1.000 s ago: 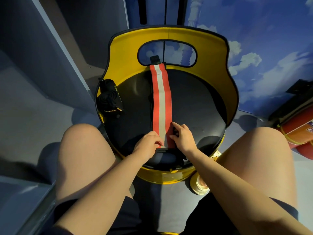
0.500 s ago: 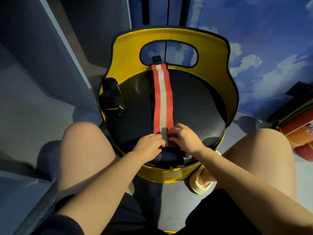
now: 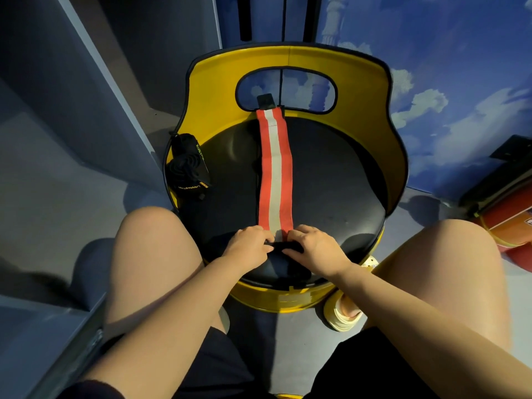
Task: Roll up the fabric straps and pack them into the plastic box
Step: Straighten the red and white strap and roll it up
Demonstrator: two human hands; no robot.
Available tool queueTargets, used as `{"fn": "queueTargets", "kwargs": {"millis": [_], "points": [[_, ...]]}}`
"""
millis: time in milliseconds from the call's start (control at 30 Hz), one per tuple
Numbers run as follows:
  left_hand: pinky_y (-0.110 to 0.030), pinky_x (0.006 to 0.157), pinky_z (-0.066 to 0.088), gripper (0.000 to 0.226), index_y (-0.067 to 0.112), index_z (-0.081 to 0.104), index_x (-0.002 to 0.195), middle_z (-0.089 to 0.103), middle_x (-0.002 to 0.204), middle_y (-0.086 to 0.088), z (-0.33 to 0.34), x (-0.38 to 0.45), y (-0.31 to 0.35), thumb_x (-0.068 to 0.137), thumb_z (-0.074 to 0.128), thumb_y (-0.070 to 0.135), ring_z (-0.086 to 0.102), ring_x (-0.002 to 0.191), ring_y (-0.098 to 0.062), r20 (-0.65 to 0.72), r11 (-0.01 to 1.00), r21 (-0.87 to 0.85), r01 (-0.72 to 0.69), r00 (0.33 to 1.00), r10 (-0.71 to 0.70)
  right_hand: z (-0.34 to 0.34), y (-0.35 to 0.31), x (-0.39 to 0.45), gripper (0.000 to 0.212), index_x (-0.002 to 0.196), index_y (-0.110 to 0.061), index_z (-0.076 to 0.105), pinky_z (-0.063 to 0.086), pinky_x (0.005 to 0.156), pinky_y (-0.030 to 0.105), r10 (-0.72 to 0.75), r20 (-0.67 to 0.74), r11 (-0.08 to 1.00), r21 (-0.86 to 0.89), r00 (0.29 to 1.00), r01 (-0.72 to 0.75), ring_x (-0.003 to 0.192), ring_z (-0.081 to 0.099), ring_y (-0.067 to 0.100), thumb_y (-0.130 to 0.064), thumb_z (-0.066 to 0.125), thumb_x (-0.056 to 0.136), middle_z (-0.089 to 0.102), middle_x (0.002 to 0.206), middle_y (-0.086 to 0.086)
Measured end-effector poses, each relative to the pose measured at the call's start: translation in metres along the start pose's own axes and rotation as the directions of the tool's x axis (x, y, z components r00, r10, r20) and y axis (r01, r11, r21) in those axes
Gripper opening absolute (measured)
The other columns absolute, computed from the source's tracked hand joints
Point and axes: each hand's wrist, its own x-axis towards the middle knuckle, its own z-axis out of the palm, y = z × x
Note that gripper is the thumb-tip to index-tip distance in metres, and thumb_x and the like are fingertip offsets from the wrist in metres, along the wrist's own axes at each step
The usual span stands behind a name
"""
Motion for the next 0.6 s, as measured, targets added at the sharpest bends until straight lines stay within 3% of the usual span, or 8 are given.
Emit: {"fn": "queueTargets", "kwargs": {"millis": [100,167,233,300,367,433,600], "points": [[-0.033,0.095,0.043,0.027,0.021,0.063,0.118,0.054,0.125,-0.002,0.005,0.002,-0.002,0.092,0.058,0.024,0.051,0.117,-0.023,-0.013,0.991,-0.114,0.065,0.998,-0.067,0.009,0.005,0.004,0.027,0.108,-0.015,0.067,0.045,0.099,0.036,0.080,-0.046,0.987,0.143,0.996,-0.072,0.115,0.051,0.026,-0.032,0.062,0.088,0.054,0.122,0.008],[-0.028,0.099,0.038,0.025,0.019,0.064,0.115,0.042,0.132,-0.002,0.010,0.003,-0.002,0.091,0.059,0.022,0.042,0.125,-0.022,-0.040,0.981,-0.171,0.087,0.995,-0.095,0.014,0.005,0.006,0.028,0.112,-0.011,0.065,0.028,0.113,0.031,0.116,0.003,0.966,0.231,0.993,-0.113,0.138,0.031,0.027,-0.027,0.061,0.089,0.038,0.145,0.013],[-0.028,0.103,0.033,0.022,0.019,0.062,0.113,0.023,0.149,-0.002,0.012,0.002,-0.001,0.092,0.058,0.021,0.032,0.135,-0.024,-0.004,0.963,-0.233,0.138,0.990,-0.143,0.016,0.003,0.007,0.034,0.121,-0.006,0.054,0.015,0.116,0.027,0.080,0.067,0.952,0.292,0.994,-0.097,0.146,0.011,0.022,-0.024,0.056,0.093,0.018,0.156,0.010],[-0.032,0.108,0.029,0.021,0.018,0.059,0.113,0.010,0.158,-0.002,0.011,0.004,-0.001,0.093,0.055,0.021,0.023,0.141,-0.025,0.049,0.949,-0.269,0.167,0.986,-0.159,0.016,0.000,0.009,0.051,0.139,-0.008,0.035,0.010,0.117,0.027,0.086,0.117,0.929,0.349,0.989,-0.122,0.147,0.004,0.017,-0.027,0.051,0.094,0.007,0.159,0.006],[-0.034,0.110,0.025,0.021,0.017,0.058,0.114,0.014,0.158,-0.001,0.009,0.006,-0.003,0.094,0.052,0.022,0.020,0.143,-0.023,0.059,0.938,-0.304,0.166,0.986,-0.156,0.017,-0.001,0.014,0.068,0.150,-0.011,0.008,0.004,0.119,0.030,0.134,0.169,0.924,0.334,0.976,-0.185,0.147,0.000,0.017,-0.033,0.044,0.096,0.001,0.159,0.005],[-0.033,0.110,0.024,0.022,0.019,0.057,0.115,0.017,0.157,0.000,0.010,0.007,-0.004,0.094,0.052,0.022,0.021,0.143,-0.021,0.058,0.936,-0.312,0.165,0.986,-0.155,0.019,-0.004,0.019,0.070,0.150,-0.012,-0.005,-0.002,0.118,0.033,0.186,0.191,0.926,0.295,0.964,-0.237,0.147,-0.004,0.017,-0.038,0.035,0.099,-0.003,0.159,0.005],[-0.036,0.112,0.024,0.027,0.019,0.055,0.119,0.019,0.156,0.000,0.013,0.008,-0.005,0.093,0.053,0.026,0.016,0.144,-0.019,0.047,0.961,-0.235,0.148,0.989,-0.141,0.021,-0.006,0.031,0.060,0.150,-0.014,-0.004,-0.011,0.116,0.036,0.273,0.253,0.895,0.288,0.928,-0.342,0.146,-0.009,0.015,-0.041,0.020,0.101,-0.003,0.159,0.003]]}}
